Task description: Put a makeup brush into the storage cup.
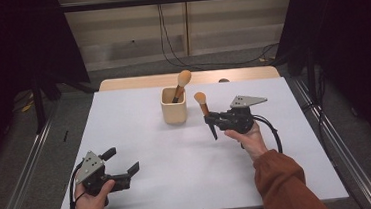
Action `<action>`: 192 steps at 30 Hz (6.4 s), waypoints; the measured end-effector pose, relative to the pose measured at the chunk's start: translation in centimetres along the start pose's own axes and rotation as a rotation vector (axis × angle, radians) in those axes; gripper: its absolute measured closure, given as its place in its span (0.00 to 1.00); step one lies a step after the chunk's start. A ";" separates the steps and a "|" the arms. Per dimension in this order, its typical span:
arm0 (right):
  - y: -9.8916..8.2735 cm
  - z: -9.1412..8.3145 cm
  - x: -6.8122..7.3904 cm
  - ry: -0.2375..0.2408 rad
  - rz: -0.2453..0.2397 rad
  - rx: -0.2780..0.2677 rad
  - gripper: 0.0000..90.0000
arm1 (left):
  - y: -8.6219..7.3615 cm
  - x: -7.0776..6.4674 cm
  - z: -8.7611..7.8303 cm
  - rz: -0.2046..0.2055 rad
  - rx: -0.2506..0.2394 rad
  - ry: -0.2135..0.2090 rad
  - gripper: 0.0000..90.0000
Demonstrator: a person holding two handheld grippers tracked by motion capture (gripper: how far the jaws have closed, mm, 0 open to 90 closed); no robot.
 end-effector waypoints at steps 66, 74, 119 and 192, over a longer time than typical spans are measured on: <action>-1.4 1.8 6.9 0.179 -0.030 0.006 0.84 | 4.6 -6.3 13.0 0.007 -0.052 -0.150 0.03; -1.2 1.8 7.1 0.176 -0.030 -0.015 0.84 | 4.5 -6.6 14.0 -0.025 -0.033 -0.170 0.04; -0.7 1.5 6.7 0.109 -0.022 -0.070 0.84 | 4.1 -7.5 15.2 -0.164 -0.030 -0.289 0.77; -1.3 -6.3 4.7 -0.193 -0.109 -0.153 0.01 | 7.2 -3.2 12.3 -0.095 -0.018 -0.221 0.78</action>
Point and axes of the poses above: each handheld gripper's, and its own axes: z roughly forward along the jaws, y roughly out of its top, x roughly to its left, the point moved 3 cm from there along z, roughly forward along the jaws, and after that the axes turned 15 degrees about -x, right-handed, at the moved point
